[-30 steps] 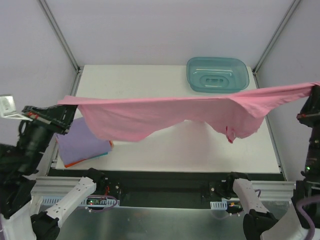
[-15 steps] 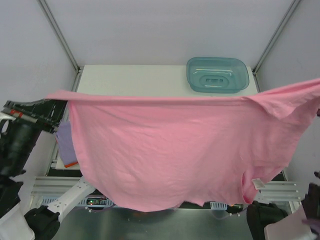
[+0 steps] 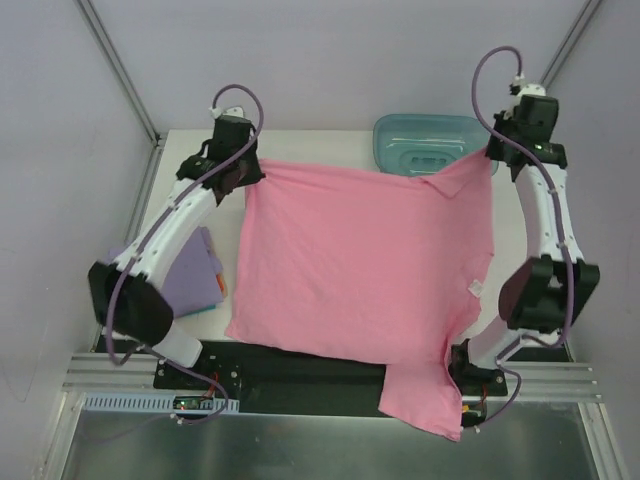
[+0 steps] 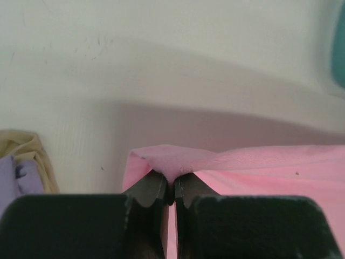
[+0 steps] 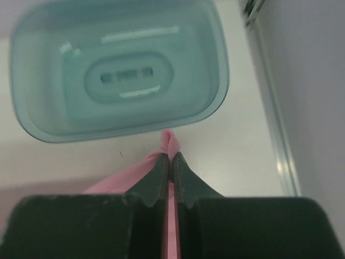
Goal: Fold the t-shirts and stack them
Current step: Flatten out the tshirt, then fold the flattened tshirt in 1/3 of the way
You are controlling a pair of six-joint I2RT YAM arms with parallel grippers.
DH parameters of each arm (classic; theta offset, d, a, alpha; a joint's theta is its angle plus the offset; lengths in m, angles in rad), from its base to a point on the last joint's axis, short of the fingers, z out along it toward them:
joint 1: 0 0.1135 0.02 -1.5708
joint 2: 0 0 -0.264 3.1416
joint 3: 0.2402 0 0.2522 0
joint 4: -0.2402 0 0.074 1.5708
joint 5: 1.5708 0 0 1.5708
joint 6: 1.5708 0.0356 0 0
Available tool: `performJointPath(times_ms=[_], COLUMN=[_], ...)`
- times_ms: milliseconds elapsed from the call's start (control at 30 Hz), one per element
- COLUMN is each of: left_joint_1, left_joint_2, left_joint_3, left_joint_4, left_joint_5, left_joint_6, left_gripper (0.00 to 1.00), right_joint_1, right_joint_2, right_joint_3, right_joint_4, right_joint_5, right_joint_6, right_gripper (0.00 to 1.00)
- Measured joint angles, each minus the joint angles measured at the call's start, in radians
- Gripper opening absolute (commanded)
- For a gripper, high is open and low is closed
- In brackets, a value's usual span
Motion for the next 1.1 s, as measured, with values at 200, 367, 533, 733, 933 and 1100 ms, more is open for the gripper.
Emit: performJointPath(times_ms=[200, 367, 533, 733, 933, 1100], left_joint_1=[0.088, 0.118, 0.117, 0.123, 0.124, 0.124], left_joint_2=[0.439, 0.628, 0.633, 0.598, 0.528, 0.446], left_joint_3=[0.076, 0.159, 0.196, 0.147, 0.068, -0.016], left_joint_4=[0.039, 0.043, 0.063, 0.071, 0.071, 0.078], left_joint_5=[0.083, 0.152, 0.161, 0.159, 0.161, 0.158], left_joint_6=[0.022, 0.024, 0.024, 0.024, 0.017, 0.001], left_gripper=[0.00, 0.00, 0.00, 0.00, 0.00, 0.00], right_joint_1=[0.000, 0.001, 0.001, 0.001, 0.000, -0.002], right_joint_2=[0.322, 0.403, 0.401, 0.339, 0.206, 0.092], right_joint_3=[0.044, 0.071, 0.069, 0.004, -0.052, -0.100], right_joint_4=[-0.025, -0.036, -0.042, -0.118, -0.250, -0.369], right_joint_5=[-0.064, -0.088, -0.095, -0.080, -0.021, -0.002], right_joint_6=[0.001, 0.002, 0.005, 0.046, 0.104, 0.124], right_gripper=[0.01, 0.01, 0.01, 0.01, 0.01, 0.01])
